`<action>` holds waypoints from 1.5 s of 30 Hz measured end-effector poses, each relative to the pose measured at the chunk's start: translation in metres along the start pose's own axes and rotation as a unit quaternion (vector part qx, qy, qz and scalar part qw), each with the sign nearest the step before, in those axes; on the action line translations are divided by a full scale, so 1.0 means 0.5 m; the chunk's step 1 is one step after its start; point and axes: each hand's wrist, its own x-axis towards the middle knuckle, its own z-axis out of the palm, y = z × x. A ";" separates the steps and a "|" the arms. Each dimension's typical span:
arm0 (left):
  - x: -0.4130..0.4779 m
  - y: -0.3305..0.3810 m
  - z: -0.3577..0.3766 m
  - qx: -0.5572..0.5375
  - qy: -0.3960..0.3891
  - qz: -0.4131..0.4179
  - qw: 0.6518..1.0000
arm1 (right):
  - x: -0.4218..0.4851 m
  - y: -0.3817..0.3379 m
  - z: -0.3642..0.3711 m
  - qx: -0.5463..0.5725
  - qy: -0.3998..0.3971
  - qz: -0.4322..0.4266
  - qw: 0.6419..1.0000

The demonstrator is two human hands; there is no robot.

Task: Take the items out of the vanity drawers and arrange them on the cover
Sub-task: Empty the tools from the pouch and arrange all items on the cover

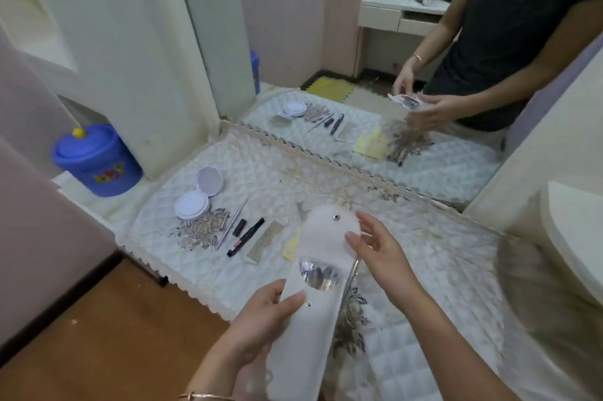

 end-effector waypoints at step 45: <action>0.233 -0.069 0.035 0.696 -0.170 0.296 0.632 | -0.089 0.202 -0.009 -0.242 0.290 0.178 0.909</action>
